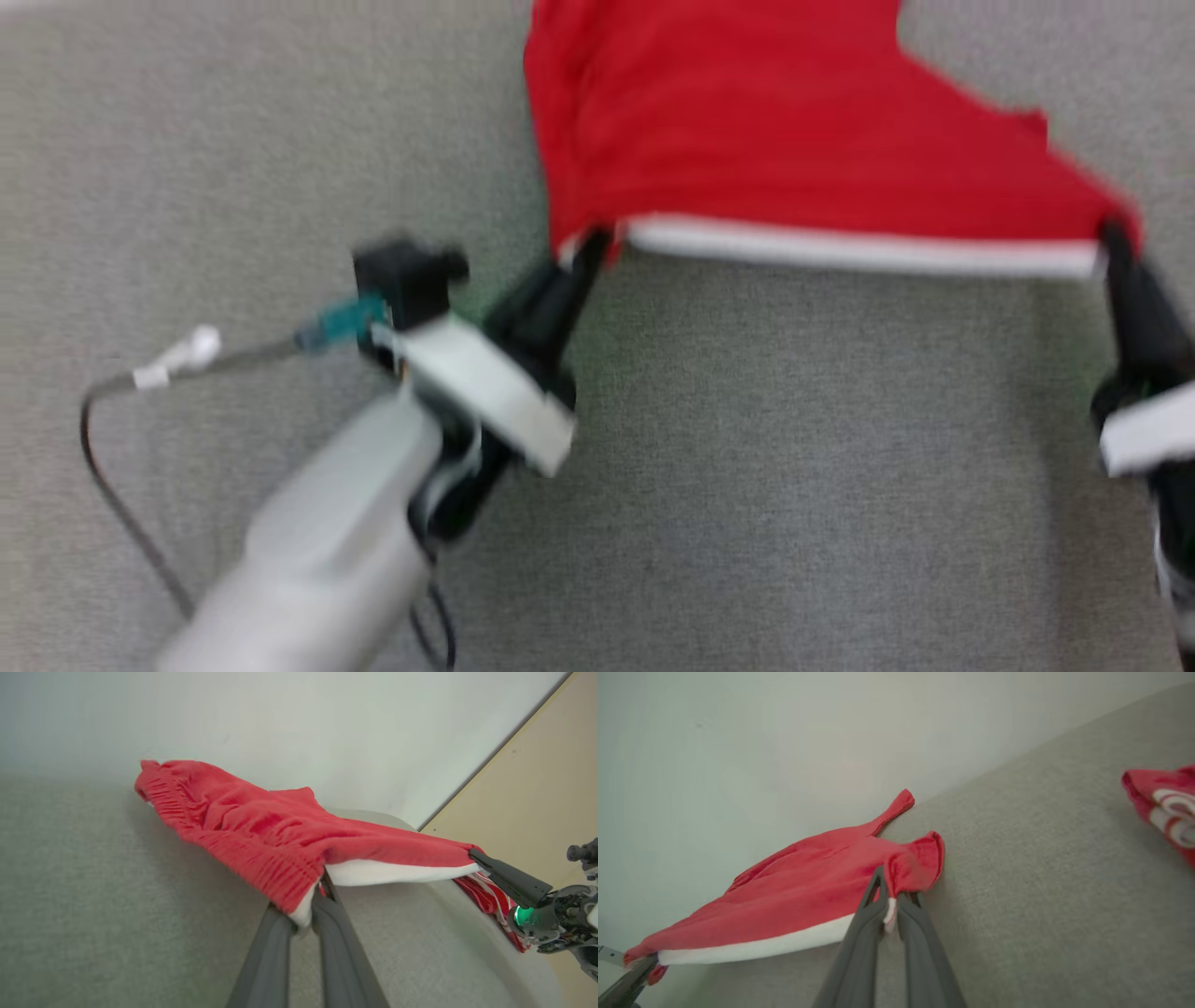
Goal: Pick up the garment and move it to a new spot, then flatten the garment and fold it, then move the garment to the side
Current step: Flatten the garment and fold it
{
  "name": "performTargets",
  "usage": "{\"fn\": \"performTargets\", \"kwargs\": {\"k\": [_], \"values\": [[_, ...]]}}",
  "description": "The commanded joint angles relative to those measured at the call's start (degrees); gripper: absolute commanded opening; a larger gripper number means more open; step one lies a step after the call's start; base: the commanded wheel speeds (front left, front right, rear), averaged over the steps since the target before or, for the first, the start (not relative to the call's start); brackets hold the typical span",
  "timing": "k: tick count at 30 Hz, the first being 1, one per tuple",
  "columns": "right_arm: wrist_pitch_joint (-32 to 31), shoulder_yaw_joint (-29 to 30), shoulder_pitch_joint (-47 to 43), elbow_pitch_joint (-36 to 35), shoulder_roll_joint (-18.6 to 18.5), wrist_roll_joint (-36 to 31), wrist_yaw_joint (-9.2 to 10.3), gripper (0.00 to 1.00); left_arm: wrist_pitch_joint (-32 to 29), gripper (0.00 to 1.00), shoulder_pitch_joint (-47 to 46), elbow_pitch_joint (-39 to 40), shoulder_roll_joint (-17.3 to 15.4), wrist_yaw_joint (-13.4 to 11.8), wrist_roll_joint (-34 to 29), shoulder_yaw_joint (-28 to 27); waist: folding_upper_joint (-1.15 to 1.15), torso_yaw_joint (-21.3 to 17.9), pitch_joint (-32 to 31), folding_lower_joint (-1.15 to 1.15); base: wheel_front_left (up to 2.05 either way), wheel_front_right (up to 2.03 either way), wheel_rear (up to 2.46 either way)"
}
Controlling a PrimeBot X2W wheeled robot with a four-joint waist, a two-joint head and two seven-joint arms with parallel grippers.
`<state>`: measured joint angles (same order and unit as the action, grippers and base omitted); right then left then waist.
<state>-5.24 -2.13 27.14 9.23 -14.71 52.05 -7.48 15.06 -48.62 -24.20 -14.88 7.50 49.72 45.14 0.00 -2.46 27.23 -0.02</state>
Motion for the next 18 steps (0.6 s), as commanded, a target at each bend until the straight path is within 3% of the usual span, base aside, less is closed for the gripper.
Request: {"fn": "performTargets", "kwargs": {"k": [1, 10, 18], "values": [[-0.4, -0.6, -3.0, -0.9, -1.1, 0.5, 0.00, 0.00, 0.1, 0.00, 2.6, 0.9, -0.8, -0.1, 0.2, 0.5, 0.00, 0.3, -2.7, 0.02, 0.00, 0.00, 0.00], [-3.8, -5.7, -23.8, -8.5, -9.6, 0.6, 0.01, 0.00, 0.1, 0.00, 21.3, 8.6, -6.0, -0.7, 3.0, 4.0, 0.00, -0.8, -12.6, 0.02, 0.00, 0.00, 0.00], [-6.3, -3.2, -40.2, -14.6, -11.1, 3.2, 0.01, 0.00, -0.2, 0.00, 37.0, 18.3, -10.4, -6.5, 4.2, 7.2, 0.00, -1.1, -20.2, 0.02, 0.00, 0.00, 0.00]]}}
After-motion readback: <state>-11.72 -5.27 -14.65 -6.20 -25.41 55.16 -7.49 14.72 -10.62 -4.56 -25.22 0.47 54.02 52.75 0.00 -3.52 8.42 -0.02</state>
